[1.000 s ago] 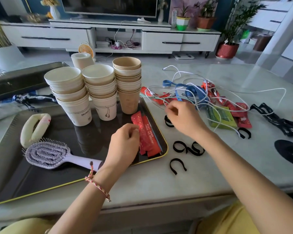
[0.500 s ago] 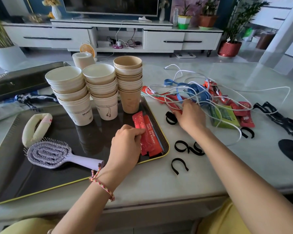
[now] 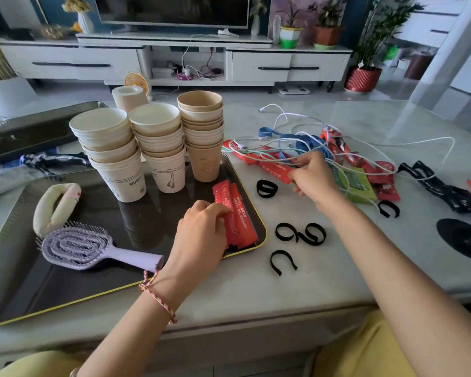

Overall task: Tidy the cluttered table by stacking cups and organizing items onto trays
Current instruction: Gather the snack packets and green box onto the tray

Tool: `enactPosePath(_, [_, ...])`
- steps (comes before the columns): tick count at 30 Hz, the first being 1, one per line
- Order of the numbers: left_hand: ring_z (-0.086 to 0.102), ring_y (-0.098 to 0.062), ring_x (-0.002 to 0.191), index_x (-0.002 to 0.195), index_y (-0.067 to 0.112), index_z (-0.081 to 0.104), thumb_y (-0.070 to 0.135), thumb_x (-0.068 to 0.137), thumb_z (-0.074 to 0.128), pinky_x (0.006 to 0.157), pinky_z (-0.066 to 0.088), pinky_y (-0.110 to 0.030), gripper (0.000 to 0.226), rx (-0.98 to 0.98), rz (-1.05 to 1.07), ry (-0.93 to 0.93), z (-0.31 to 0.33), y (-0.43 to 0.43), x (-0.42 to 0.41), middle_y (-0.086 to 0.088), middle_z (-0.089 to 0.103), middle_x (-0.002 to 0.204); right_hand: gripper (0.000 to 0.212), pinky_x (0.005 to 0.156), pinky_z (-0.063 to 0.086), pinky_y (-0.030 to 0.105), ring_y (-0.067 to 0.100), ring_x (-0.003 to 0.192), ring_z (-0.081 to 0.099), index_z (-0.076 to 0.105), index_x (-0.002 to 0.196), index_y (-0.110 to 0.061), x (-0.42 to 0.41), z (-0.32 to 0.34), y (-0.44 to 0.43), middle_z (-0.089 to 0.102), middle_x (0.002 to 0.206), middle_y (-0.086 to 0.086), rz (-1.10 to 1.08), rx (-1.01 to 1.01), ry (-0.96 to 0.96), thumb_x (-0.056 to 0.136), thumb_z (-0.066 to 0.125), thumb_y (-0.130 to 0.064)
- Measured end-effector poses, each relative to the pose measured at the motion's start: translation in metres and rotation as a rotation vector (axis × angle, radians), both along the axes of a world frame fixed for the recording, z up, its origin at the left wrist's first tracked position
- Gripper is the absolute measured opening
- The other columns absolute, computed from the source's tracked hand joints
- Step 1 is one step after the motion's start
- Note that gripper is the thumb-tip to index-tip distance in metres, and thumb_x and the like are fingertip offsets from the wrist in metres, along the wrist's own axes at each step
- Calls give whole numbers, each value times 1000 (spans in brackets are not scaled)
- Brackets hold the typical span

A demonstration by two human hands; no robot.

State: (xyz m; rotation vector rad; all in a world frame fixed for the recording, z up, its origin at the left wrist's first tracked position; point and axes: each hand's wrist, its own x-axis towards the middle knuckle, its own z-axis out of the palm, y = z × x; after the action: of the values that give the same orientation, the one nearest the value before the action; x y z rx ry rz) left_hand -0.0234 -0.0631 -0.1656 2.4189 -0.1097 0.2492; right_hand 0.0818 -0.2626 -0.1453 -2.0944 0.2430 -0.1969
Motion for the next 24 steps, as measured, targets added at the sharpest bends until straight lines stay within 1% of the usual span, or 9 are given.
enactPosePath(3, [51, -25, 105, 115, 11, 61, 0, 91, 40, 89, 42, -30, 34, -58, 18, -6, 0, 1, 1, -7, 51, 118, 13, 36, 38, 14, 6, 39, 51, 54, 76, -16, -17, 20, -2, 58, 63, 2, 17, 175, -85, 81, 51, -4])
enactPosePath(7, [52, -17, 93, 108, 12, 63, -8, 86, 38, 66, 36, -11, 38, -147, 46, 8, -1, 2, 4, -4, 54, 110, 24, 41, 42, 17, 8, 41, 54, 63, 65, -13, -46, 43, -1, 58, 49, 0, 49, 322, -296, 81, 49, -1])
enactPosePath(10, [57, -17, 91, 99, 12, 65, -9, 87, 39, 65, 38, -9, 35, -214, 66, 6, 1, 2, 5, -5, 60, 104, 23, 45, 46, 18, 11, 46, 59, 65, 69, -14, -66, 52, 8, 62, 52, -1, 86, 387, -432, 82, 53, -1])
enactPosePath(12, [59, -17, 93, 99, 10, 65, -8, 87, 40, 71, 40, -15, 34, -256, 76, 3, 2, 1, 5, -5, 63, 100, 20, 47, 49, 21, 12, 48, 61, 64, 71, -13, -78, 48, 19, 63, 54, -2, 132, 378, -450, 85, 56, -1])
enactPosePath(15, [60, -17, 93, 105, 11, 64, -2, 89, 41, 76, 44, -23, 31, -337, 137, 19, 3, 2, 6, -4, 65, 100, 12, 52, 47, 24, 9, 50, 57, 63, 75, -11, -96, 29, 38, 61, 59, 1, 249, 187, -369, 85, 61, -7])
enactPosePath(17, [60, -15, 89, 109, 14, 61, 7, 93, 42, 70, 44, -19, 27, -388, 181, 33, 3, 3, 9, -3, 65, 100, 10, 54, 41, 17, 3, 50, 53, 64, 78, -13, -106, 17, 45, 58, 56, -7, 363, -42, -272, 84, 65, -21])
enactPosePath(19, [59, -12, 86, 111, 14, 60, 13, 94, 42, 65, 42, -17, 25, -405, 191, 37, 3, 3, 10, -3, 64, 100, 14, 53, 40, 16, 3, 48, 51, 63, 80, -18, -108, 11, 47, 52, 48, -11, 407, -182, -259, 83, 63, -32])
enactPosePath(22, [57, -15, 93, 112, 13, 60, 14, 94, 44, 73, 40, -21, 24, -344, 170, 35, 2, -1, 10, -5, 62, 107, 9, 52, 41, 22, 6, 49, 50, 59, 79, -24, -92, 15, 45, 51, 48, -12, 319, -330, -332, 85, 60, -31])
enactPosePath(24, [57, -17, 96, 112, 13, 60, 14, 93, 45, 78, 40, -24, 24, -291, 165, 31, 1, -2, 11, -6, 60, 109, 8, 57, 45, 27, 10, 58, 56, 60, 80, -20, -70, 14, 42, 60, 61, -9, 270, -379, -302, 87, 56, -23])
